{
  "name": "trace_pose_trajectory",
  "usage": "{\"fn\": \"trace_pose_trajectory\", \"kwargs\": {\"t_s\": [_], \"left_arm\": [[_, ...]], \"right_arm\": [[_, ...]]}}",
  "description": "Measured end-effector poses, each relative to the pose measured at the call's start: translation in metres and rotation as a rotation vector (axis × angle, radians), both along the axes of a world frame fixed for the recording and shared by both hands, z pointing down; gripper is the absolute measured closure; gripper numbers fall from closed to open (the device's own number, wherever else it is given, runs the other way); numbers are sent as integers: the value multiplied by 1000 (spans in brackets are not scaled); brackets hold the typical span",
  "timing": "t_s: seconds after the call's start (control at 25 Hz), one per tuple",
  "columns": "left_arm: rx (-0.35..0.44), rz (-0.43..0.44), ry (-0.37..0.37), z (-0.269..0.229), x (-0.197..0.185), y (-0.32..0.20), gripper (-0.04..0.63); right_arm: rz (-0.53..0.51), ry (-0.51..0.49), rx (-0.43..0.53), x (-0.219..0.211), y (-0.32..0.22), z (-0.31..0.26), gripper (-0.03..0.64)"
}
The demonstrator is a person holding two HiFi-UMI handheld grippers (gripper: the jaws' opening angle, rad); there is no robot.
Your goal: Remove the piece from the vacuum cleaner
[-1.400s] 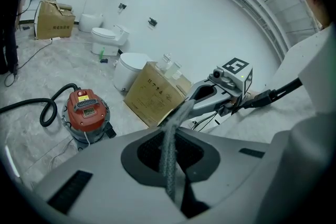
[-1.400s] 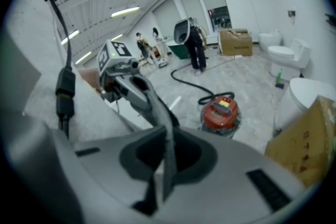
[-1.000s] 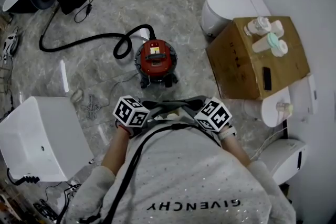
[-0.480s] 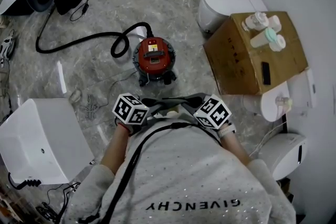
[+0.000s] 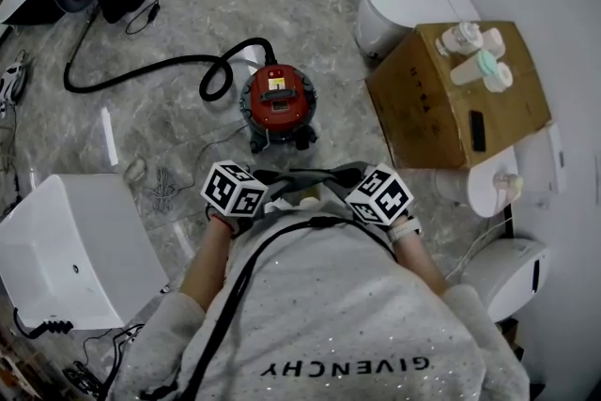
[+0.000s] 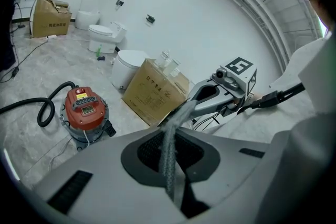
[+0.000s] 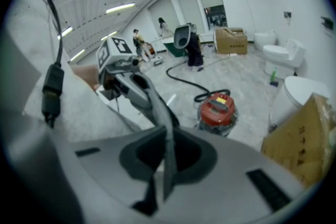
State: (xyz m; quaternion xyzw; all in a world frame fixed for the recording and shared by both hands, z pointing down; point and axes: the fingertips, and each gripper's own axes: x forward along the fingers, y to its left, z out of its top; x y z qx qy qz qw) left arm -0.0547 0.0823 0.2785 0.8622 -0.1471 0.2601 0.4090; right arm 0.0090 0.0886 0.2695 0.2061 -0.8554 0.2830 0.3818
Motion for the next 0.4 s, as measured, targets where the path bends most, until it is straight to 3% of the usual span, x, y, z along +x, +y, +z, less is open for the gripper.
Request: {"fn": "trace_pose_trajectory", "kwargs": {"t_s": [0.4], "left_arm": [[-73, -41, -12, 9, -8, -1, 560]], "right_arm": [[6, -6, -32, -8, -4, 9, 591]]}}
